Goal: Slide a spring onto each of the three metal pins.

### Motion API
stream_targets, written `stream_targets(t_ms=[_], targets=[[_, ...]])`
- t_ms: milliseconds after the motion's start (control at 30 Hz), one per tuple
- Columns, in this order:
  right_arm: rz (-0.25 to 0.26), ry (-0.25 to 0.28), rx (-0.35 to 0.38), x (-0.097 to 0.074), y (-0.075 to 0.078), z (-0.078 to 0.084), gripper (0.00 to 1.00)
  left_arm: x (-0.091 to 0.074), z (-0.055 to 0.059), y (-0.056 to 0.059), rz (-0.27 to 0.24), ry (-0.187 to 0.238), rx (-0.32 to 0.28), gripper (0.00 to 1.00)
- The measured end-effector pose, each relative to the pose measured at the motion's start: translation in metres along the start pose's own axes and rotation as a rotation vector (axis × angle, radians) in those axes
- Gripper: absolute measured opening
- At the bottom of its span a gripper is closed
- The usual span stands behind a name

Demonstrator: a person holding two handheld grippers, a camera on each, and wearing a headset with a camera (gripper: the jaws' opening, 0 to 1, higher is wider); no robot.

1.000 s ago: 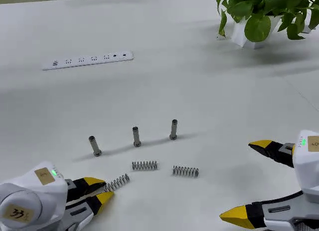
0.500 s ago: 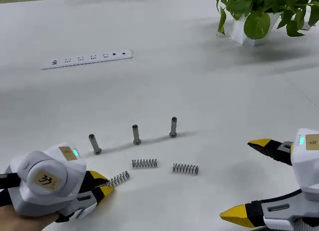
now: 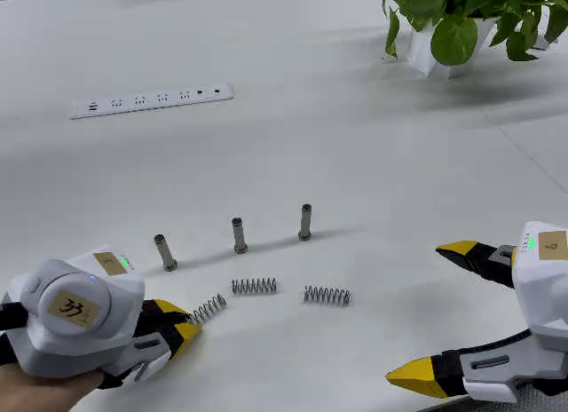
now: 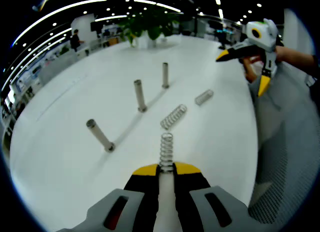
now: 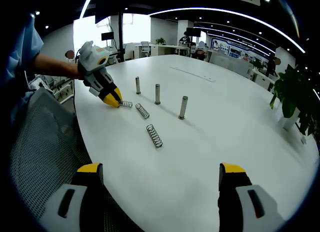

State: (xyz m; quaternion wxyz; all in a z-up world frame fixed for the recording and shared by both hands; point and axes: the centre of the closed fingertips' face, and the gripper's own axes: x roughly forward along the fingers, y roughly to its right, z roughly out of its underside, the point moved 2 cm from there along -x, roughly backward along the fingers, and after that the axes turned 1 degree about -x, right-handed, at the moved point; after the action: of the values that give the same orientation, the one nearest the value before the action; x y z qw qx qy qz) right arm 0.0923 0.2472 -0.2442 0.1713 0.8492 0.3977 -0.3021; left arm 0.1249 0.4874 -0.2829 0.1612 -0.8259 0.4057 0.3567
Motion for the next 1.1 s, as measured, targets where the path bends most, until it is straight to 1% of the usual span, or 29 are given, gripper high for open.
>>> stream_targets(t_ms=[67,133,200,267,300,333,367,467,500,533,567,600,633,767,833,967,1000,1067,1100], targets=[[-0.004,-0.002,-0.001,0.0,-0.001,0.0,0.97,-0.001,-0.001,0.002,-0.001,0.02,0.0,0.1],[-0.008,-0.005,-0.005,0.001,-0.003,-0.001,0.97,-0.002,-0.005,0.004,-0.008,0.05,0.006,0.1],[-0.011,-0.009,-0.009,0.001,-0.003,-0.001,0.97,-0.004,-0.009,0.005,-0.014,0.091,0.007,0.1],[-0.019,-0.016,-0.016,0.001,-0.004,-0.005,0.97,-0.007,-0.016,0.006,-0.016,0.139,-0.016,0.1],[-0.023,-0.013,-0.021,0.0,-0.005,-0.007,0.97,-0.008,-0.018,0.007,-0.015,0.15,-0.019,0.1],[-0.028,-0.008,-0.024,0.0,-0.005,-0.011,0.97,-0.009,-0.021,0.009,0.002,0.165,-0.025,0.1],[-0.032,-0.005,-0.024,-0.001,-0.006,-0.013,0.97,-0.01,-0.023,0.01,0.007,0.178,-0.025,0.1],[-0.05,0.015,-0.026,-0.002,-0.007,-0.024,0.96,-0.012,-0.03,0.016,0.028,0.196,0.0,0.1],[-0.061,0.025,-0.028,-0.003,-0.008,-0.029,0.96,-0.012,-0.035,0.023,0.071,0.214,0.043,0.1],[-0.072,0.034,-0.027,-0.003,-0.01,-0.032,0.95,-0.013,-0.037,0.027,0.096,0.225,0.044,0.1],[-0.083,0.042,-0.024,-0.003,-0.011,-0.036,0.94,-0.014,-0.04,0.028,0.101,0.237,0.048,0.1],[-0.112,0.058,-0.018,-0.003,-0.015,-0.041,0.93,-0.014,-0.042,0.033,0.13,0.231,0.065,0.1],[-0.12,0.062,-0.016,-0.003,-0.015,-0.043,0.92,-0.014,-0.043,0.035,0.14,0.232,0.076,0.1],[-0.168,0.081,-0.017,-0.001,-0.021,-0.054,0.85,-0.017,-0.053,0.044,0.185,0.255,0.101,0.1],[-0.195,0.079,-0.035,0.001,-0.025,-0.057,0.82,-0.018,-0.059,0.05,0.213,0.267,0.121,0.1],[-0.229,0.069,-0.071,0.005,-0.031,-0.063,0.75,-0.02,-0.068,0.059,0.251,0.278,0.156,0.1],[-0.247,0.07,-0.084,0.006,-0.034,-0.065,0.74,-0.02,-0.07,0.062,0.264,0.279,0.17,0.1],[-0.265,0.074,-0.089,0.007,-0.036,-0.069,0.7,-0.02,-0.072,0.064,0.268,0.285,0.187,0.1],[-0.286,0.079,-0.094,0.007,-0.039,-0.071,0.67,-0.019,-0.074,0.065,0.272,0.284,0.192,0.1]])
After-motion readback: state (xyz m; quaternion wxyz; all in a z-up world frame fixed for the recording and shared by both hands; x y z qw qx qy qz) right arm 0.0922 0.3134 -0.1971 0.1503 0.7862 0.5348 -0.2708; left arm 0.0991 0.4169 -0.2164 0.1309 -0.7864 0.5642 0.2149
